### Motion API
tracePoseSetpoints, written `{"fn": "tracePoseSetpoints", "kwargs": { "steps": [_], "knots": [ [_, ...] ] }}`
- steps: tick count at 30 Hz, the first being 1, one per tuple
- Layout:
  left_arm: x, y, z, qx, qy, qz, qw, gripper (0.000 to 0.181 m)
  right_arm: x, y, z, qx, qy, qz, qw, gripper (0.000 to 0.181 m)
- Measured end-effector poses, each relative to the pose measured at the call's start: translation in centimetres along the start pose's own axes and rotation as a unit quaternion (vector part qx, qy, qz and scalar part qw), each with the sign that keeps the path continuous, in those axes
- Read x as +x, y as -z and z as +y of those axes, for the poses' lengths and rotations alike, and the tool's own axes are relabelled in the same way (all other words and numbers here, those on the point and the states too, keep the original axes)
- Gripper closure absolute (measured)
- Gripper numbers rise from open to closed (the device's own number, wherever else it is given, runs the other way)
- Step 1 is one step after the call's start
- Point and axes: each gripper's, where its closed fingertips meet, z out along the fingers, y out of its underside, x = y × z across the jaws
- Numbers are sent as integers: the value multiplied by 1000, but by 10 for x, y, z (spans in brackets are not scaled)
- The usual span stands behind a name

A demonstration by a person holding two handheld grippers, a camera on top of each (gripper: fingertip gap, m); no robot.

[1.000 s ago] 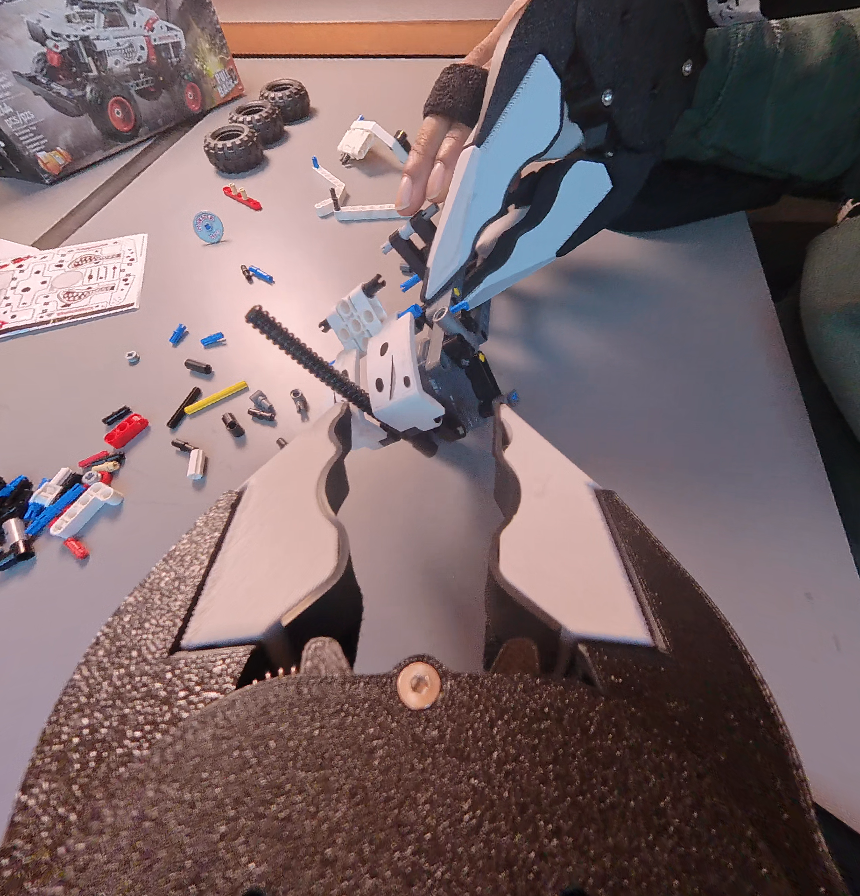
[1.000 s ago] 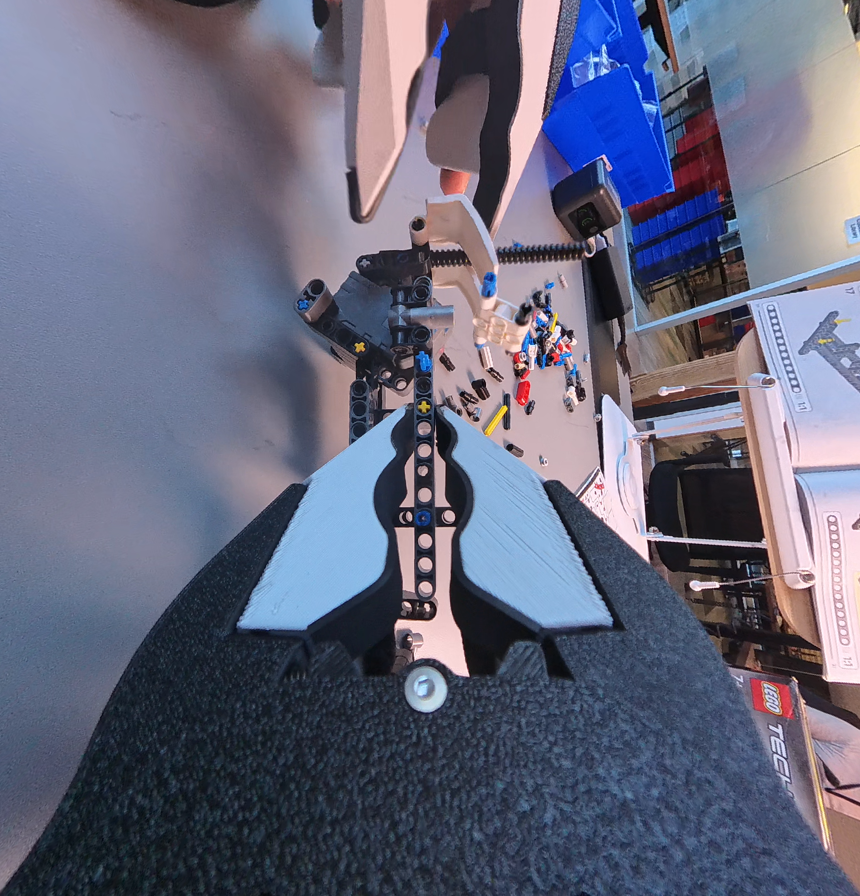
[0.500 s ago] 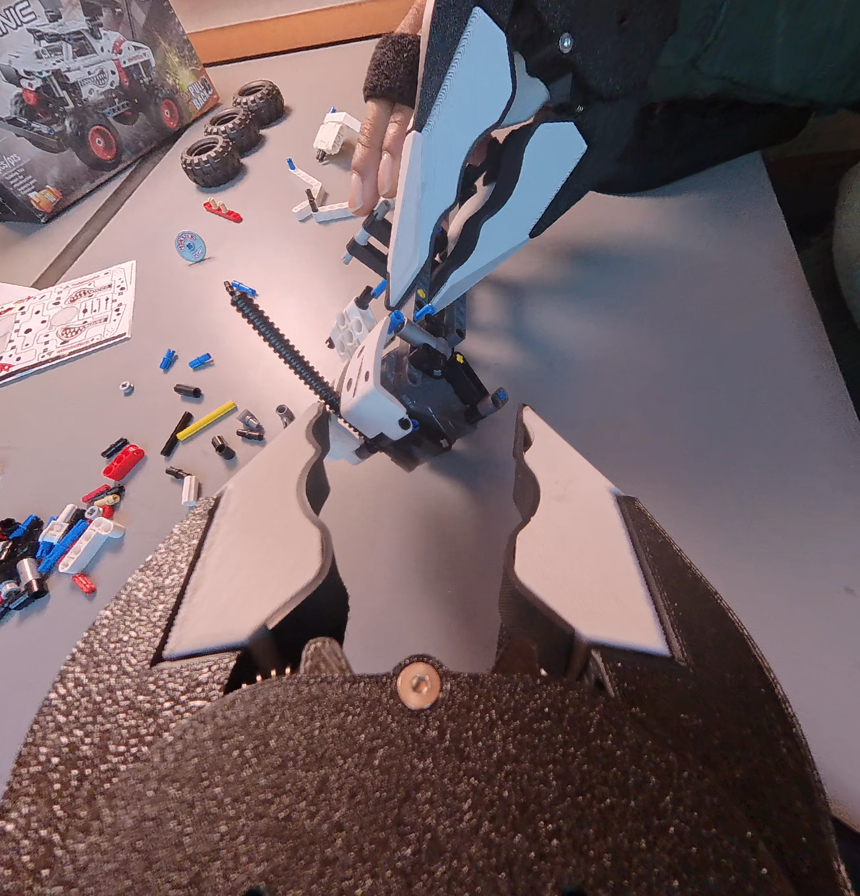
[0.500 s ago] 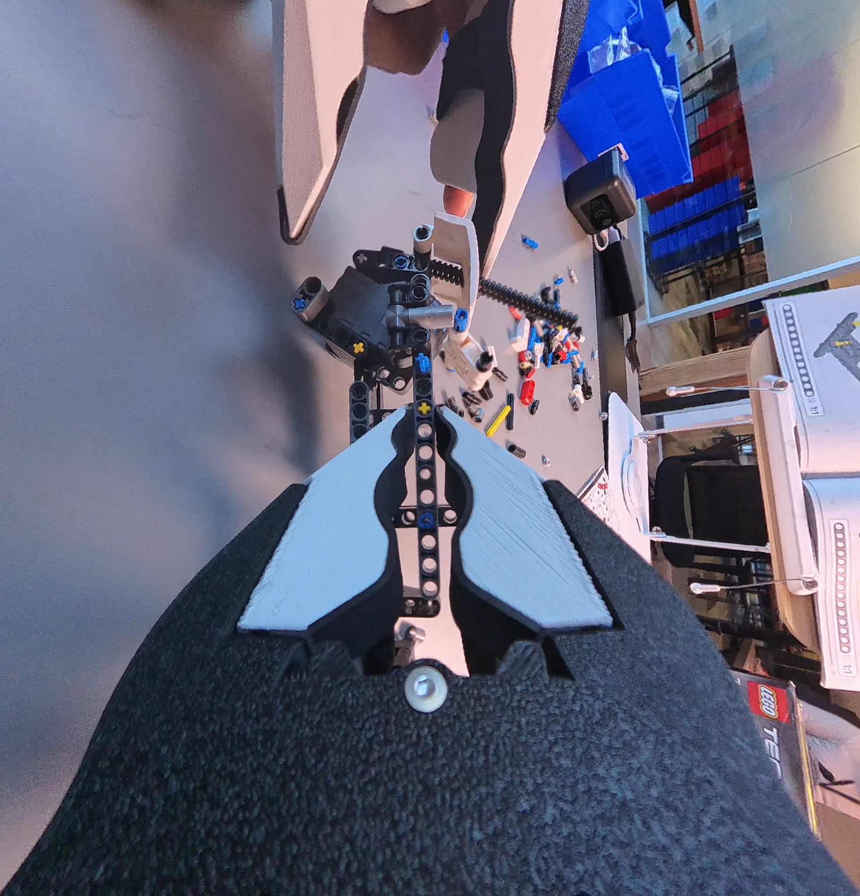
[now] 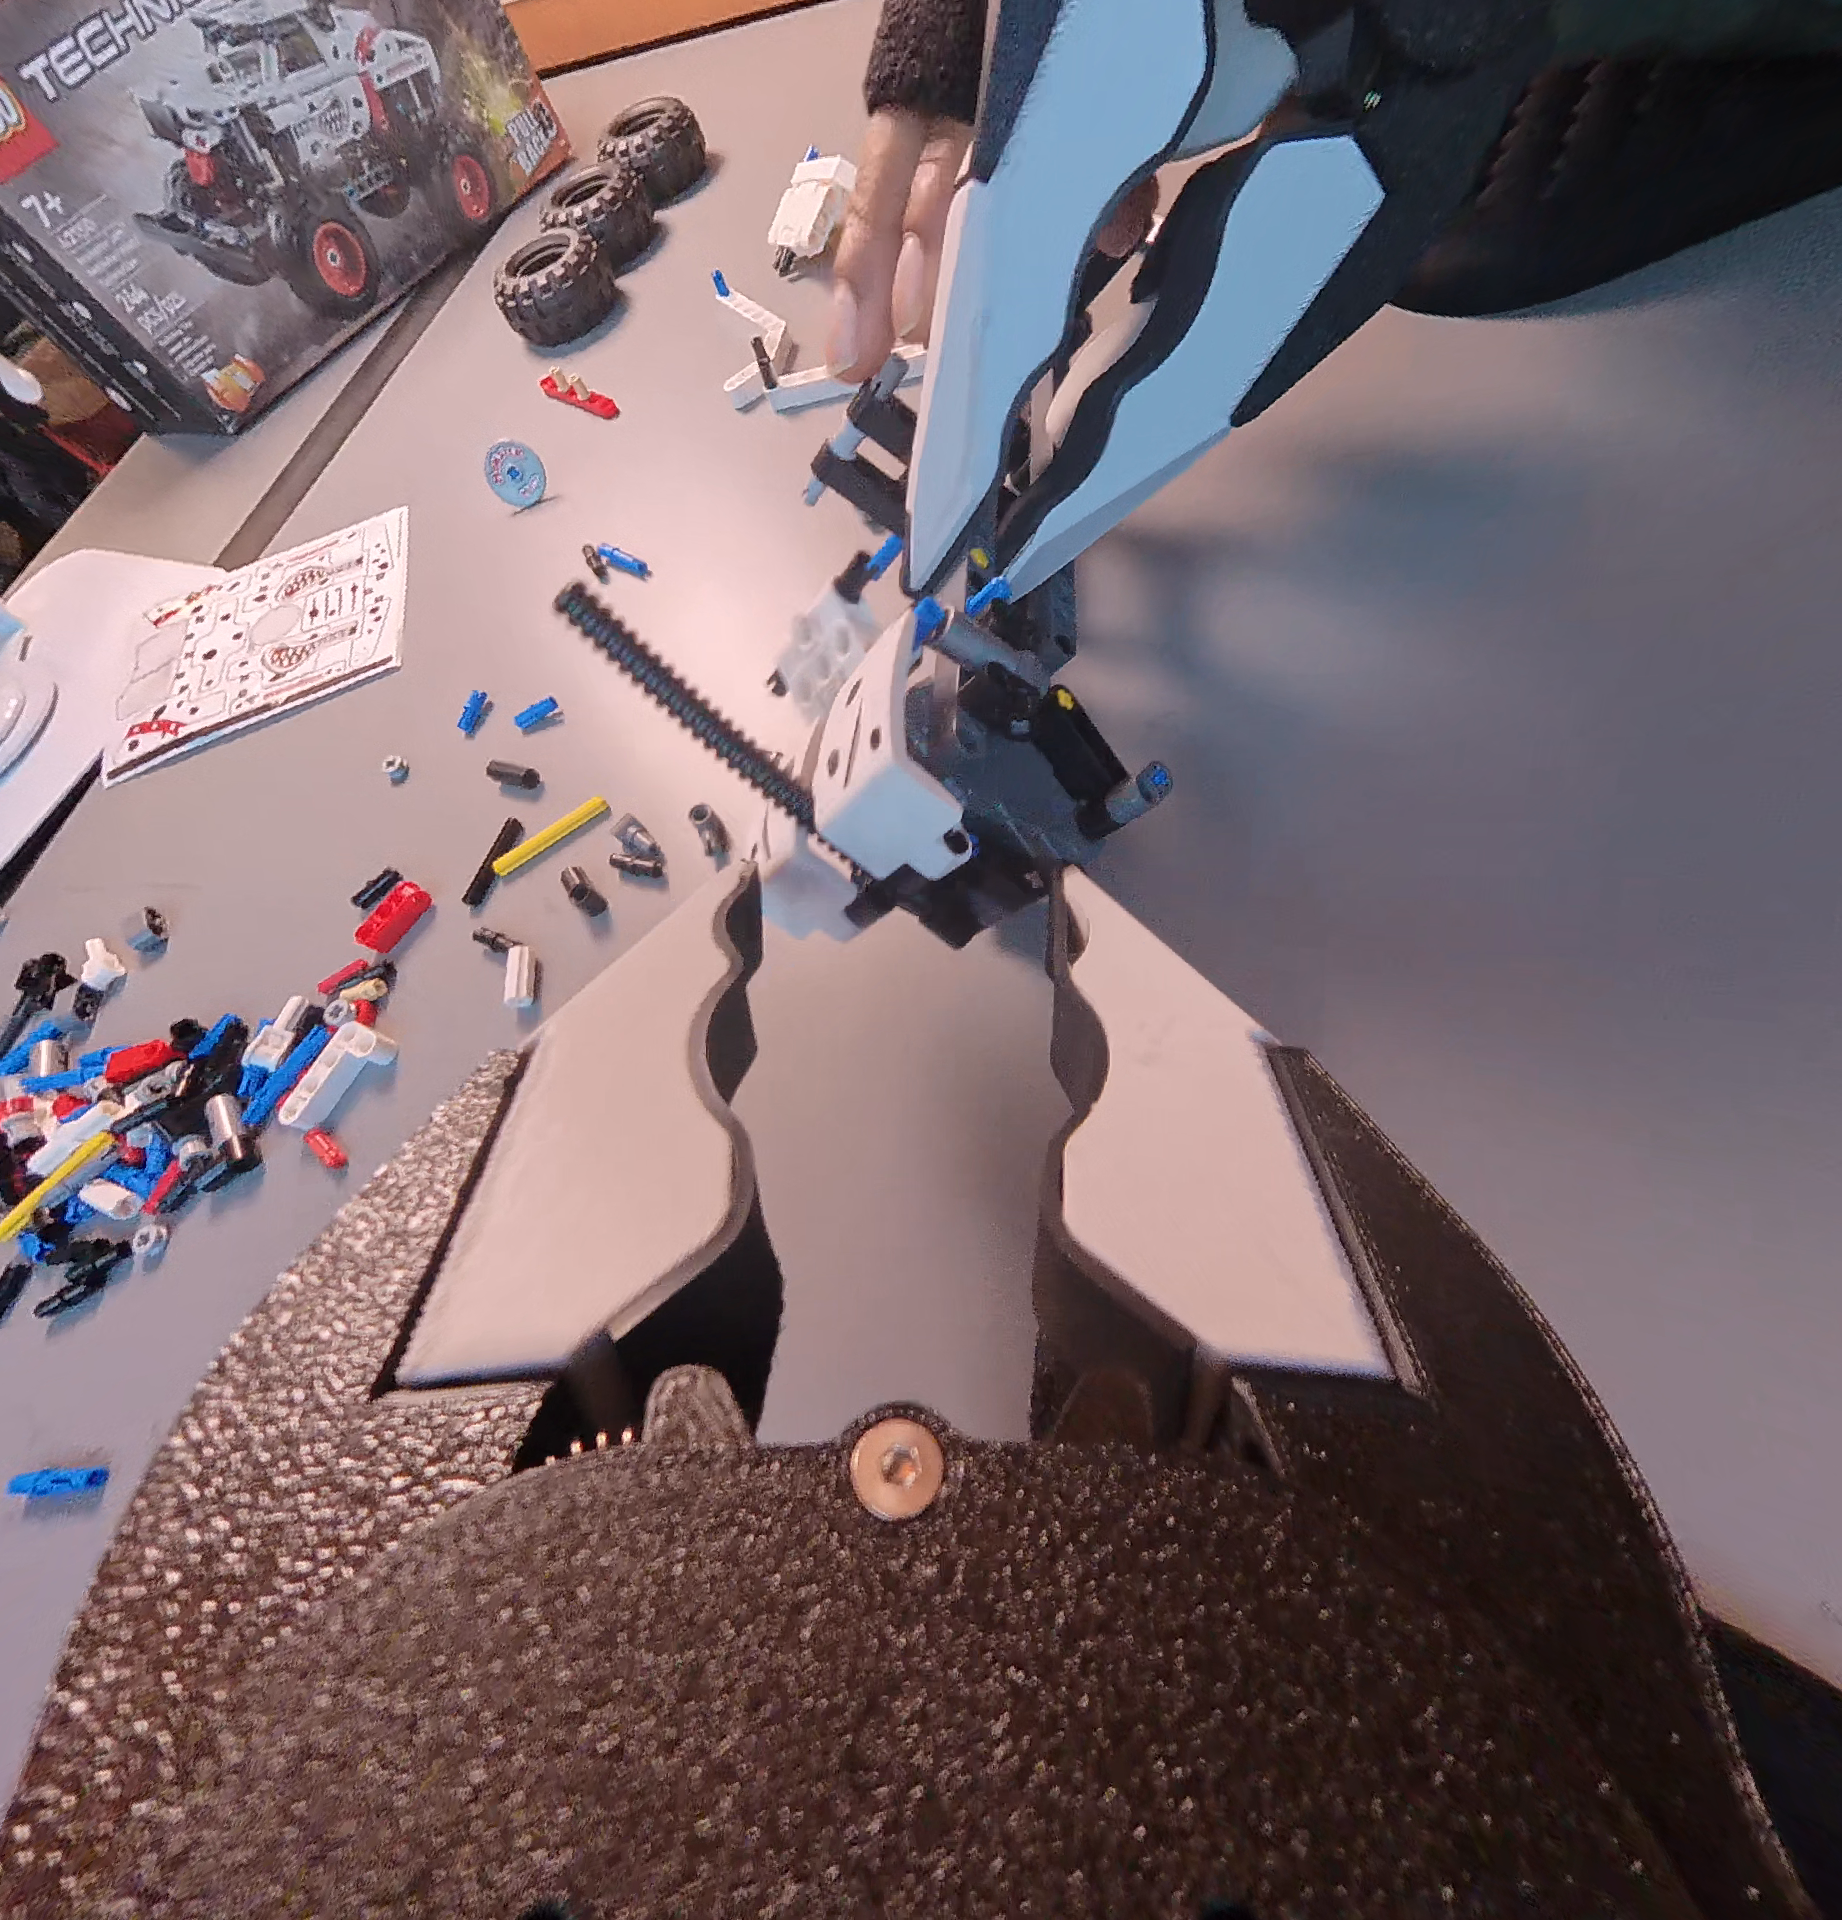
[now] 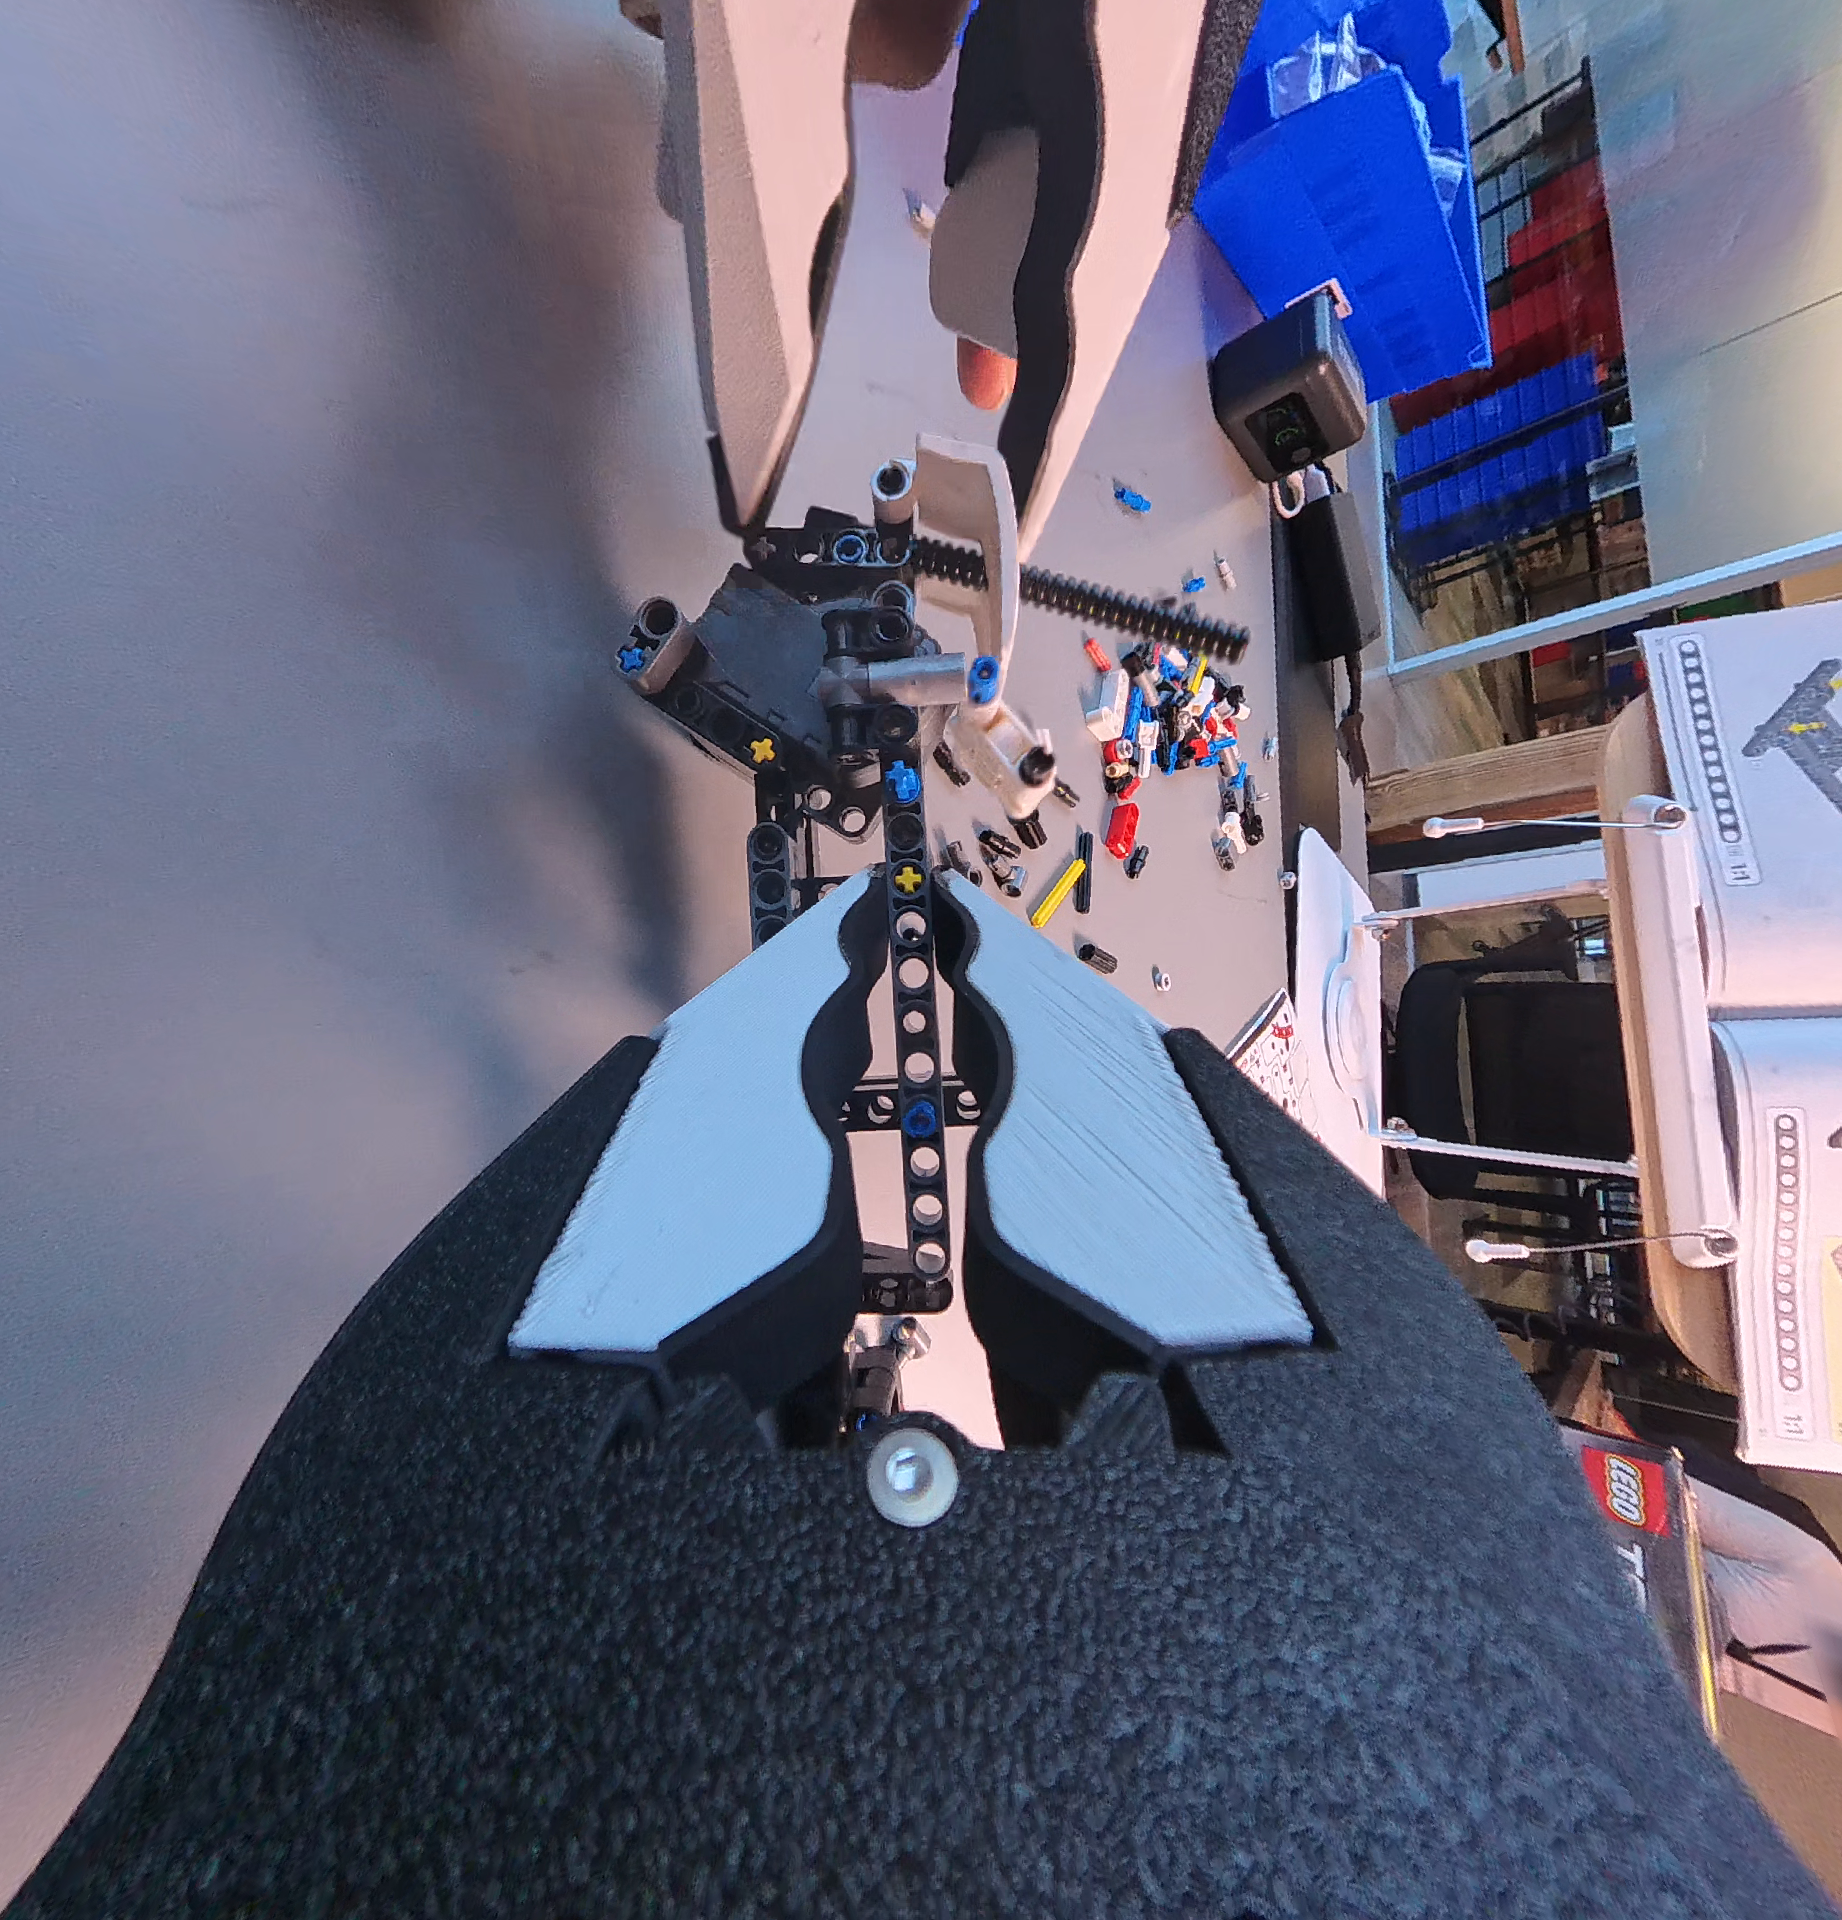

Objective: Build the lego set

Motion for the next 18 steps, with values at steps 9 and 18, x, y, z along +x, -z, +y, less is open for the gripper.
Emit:
{"fn": "tracePoseSetpoints", "kwargs": {
  "steps": [9, 18],
  "knots": [
    [-12, 11, 1, 20, 59, 7, 998, 144, 0, 1, 1, 3, 11, 12, 1000, 173],
    [-4, 1, -13, 57, 90, 35, 994, 148, 2, -1, 3, 5, 43, 28, 999, 174]
  ]
}}
